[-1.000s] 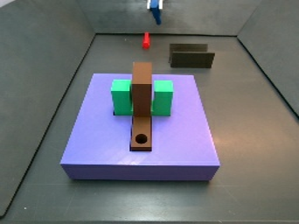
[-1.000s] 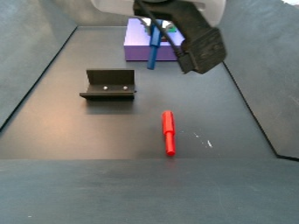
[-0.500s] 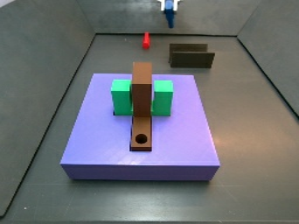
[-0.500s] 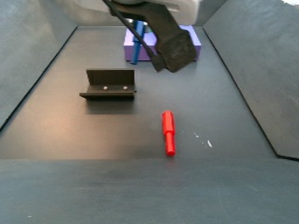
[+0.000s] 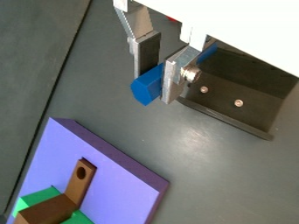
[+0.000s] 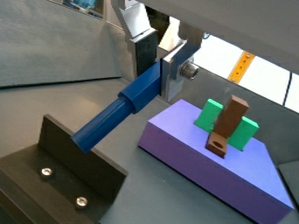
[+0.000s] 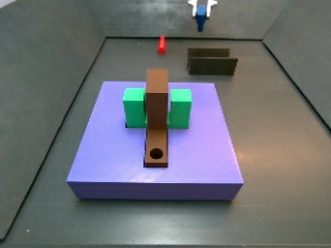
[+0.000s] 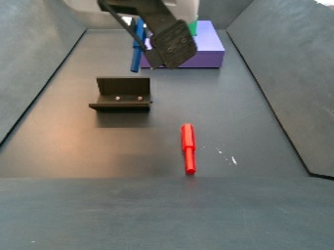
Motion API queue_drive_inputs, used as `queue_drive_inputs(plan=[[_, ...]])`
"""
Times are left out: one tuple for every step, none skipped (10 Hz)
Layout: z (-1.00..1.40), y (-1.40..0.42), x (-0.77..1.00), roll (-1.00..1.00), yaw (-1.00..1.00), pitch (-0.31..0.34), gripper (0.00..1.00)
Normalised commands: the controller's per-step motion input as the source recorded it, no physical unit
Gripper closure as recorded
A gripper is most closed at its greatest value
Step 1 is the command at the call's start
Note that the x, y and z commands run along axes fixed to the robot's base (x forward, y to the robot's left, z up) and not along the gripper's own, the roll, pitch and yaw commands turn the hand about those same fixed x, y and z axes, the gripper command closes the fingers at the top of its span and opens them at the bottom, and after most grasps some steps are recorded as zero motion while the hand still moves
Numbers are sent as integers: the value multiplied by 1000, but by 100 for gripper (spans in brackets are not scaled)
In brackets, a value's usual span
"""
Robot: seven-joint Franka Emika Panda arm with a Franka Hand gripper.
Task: Pick up the blue object. Move up. Place the blue object on the fixture. Regrasp the blue object. Move to above the board. Insert the blue object.
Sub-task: Place the blue object on the fixture.
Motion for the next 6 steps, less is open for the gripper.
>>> queue_drive_inputs(plan=[[-140,0,923,-120,-60,40,100],[-289,0,763,0,0,71,100],[-494,51,500,-134,0,0,100],[-591,123,334,-326,0,-83,100],[-580,63,266,-217,0,-163,100],[-574,31,283,-117,0,-137,100]])
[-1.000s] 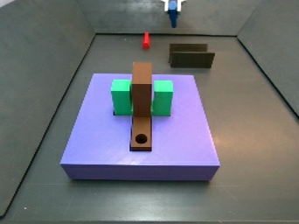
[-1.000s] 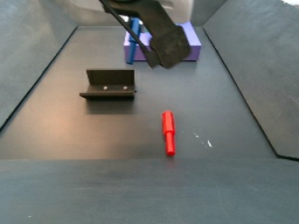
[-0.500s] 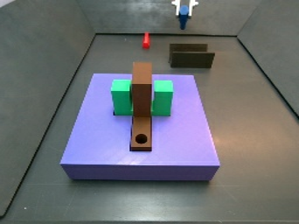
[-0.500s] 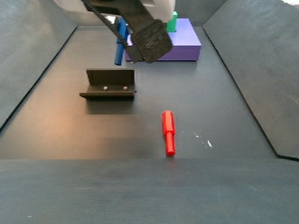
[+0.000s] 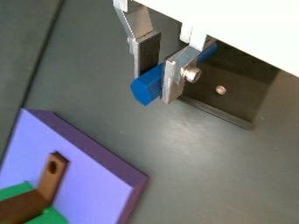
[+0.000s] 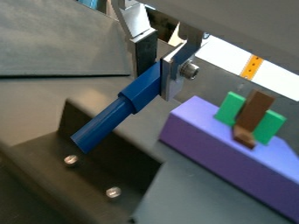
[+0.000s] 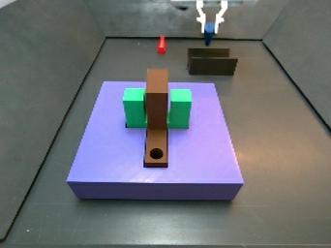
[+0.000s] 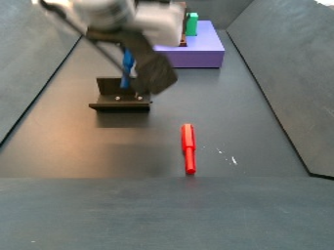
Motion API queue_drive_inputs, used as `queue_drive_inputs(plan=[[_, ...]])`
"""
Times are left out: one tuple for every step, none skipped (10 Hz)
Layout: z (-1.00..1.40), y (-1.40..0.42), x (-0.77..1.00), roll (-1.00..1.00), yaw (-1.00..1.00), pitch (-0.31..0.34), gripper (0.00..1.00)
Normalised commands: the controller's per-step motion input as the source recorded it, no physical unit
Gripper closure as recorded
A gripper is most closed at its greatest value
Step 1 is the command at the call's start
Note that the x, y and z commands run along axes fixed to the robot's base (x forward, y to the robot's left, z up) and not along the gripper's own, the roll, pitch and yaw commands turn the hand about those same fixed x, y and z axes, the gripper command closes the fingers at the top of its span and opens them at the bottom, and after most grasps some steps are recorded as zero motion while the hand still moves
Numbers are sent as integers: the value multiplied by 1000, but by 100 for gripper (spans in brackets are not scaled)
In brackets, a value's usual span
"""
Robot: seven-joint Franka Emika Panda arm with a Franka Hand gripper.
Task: Pick up the blue object. Move up. Place the blue object on the fixture. Regrasp the blue object. Move to above the board. Insert the blue object.
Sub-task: Place the blue object on the fixture.
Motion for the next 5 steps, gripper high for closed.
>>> queue_drive_inputs(plan=[[-477,0,297,31,0,-23,100],[-389,0,226,203,94,0,100],[-240,0,171,291,389,0,100],[-94,-14,209,274,554,37,100],[-54,-29,169,160,534,26,100]])
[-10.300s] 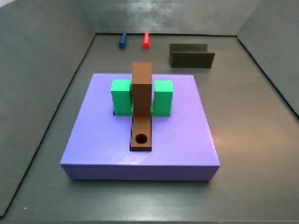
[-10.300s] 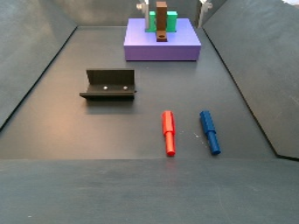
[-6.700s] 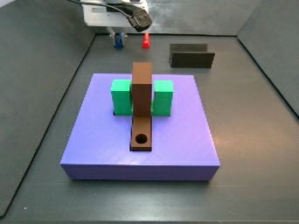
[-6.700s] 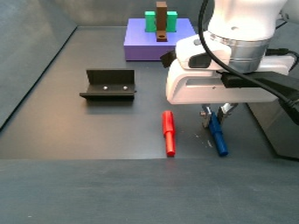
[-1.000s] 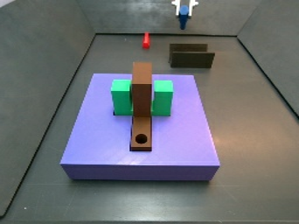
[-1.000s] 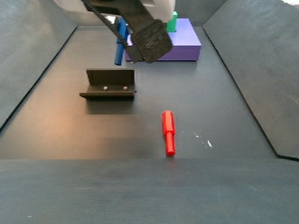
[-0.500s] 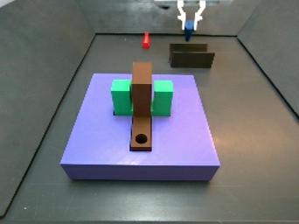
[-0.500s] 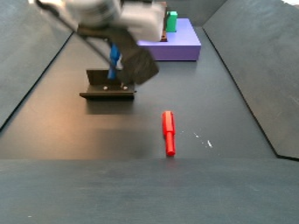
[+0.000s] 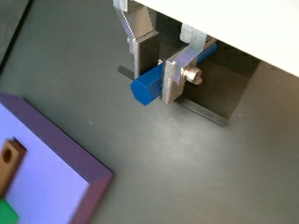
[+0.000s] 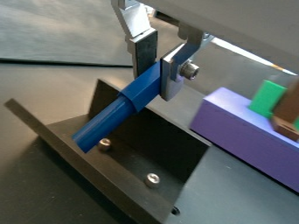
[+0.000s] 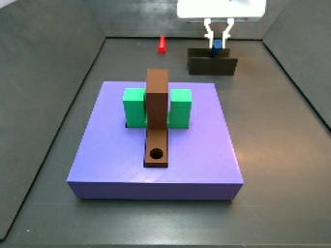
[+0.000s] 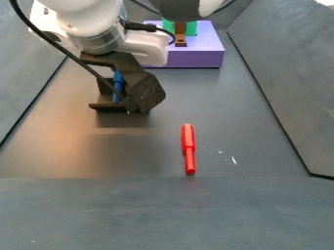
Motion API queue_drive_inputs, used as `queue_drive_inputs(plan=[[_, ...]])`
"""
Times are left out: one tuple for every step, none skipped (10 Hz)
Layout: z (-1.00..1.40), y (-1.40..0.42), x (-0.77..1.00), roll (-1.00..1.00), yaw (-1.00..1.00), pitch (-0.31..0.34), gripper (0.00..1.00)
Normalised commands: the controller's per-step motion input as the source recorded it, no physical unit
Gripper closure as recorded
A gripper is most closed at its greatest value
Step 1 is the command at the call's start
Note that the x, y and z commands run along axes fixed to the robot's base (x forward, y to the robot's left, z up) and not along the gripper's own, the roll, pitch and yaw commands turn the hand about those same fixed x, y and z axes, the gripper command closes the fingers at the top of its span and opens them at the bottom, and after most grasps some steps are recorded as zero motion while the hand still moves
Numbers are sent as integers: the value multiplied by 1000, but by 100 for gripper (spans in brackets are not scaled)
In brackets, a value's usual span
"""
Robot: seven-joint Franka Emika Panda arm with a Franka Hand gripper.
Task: Pick up the blue object. Move up. Place the blue object on the fixture. Regrasp the blue object. Move to above the board. Insert the blue object.
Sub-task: Place the blue object on the fixture.
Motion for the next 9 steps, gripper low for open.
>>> queue_drive_inputs(plan=[[-86,-43,17,0,286,0,100],[-123,-51,0,0,166,0,100],[-103,-71,0,0,106,0,100],[-146,-71,0,0,129,0,100],[-171,-66,-14,0,114,-17,100],[-177,-31,-6,0,74,-40,100],[-106,-20,0,0,46,0,100],[0,0,0,0,0,0,100],[0,0,0,0,0,0,0]])
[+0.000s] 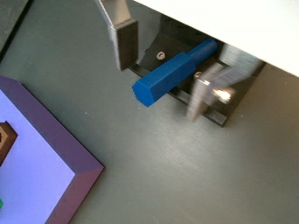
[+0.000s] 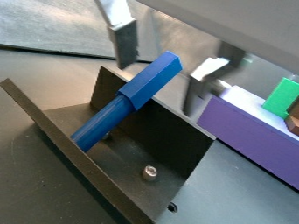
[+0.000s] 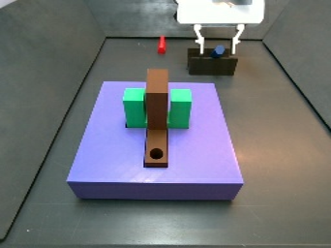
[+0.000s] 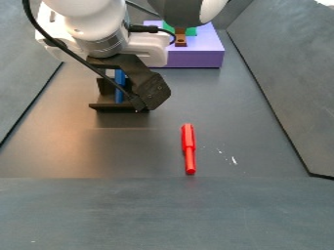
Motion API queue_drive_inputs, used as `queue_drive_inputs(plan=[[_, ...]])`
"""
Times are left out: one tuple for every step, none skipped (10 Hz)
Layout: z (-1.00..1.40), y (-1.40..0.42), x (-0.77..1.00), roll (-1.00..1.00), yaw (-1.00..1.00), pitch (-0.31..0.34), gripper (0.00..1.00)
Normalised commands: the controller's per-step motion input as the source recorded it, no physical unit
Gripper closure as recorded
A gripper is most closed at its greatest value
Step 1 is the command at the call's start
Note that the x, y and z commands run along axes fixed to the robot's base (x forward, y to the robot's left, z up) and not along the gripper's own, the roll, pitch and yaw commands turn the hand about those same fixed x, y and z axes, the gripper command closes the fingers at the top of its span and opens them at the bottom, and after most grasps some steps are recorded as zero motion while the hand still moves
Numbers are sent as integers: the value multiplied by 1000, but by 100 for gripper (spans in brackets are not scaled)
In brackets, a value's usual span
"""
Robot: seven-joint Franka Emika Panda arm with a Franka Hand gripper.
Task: Pick up the blue object. Move up. Place the blue object on the fixture. Regrasp the blue object. Move to above the board. Insert the blue object.
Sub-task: Regrasp the blue object.
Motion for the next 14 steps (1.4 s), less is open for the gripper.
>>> queue_drive_inputs(plan=[[0,0,0,9,0,0,0],[-3,0,0,9,0,0,0],[0,0,14,0,3,0,0],[0,0,6,37,3,0,0],[94,0,43,323,26,23,0],[217,0,34,620,69,0,0],[257,0,57,906,86,0,0],[280,0,31,1000,154,20,0],[289,0,46,1000,249,57,0],[291,0,57,1000,311,86,0],[226,0,131,1000,331,109,0],[117,0,120,1000,311,117,0],[51,0,91,1000,277,131,0],[54,0,134,1000,263,157,0]])
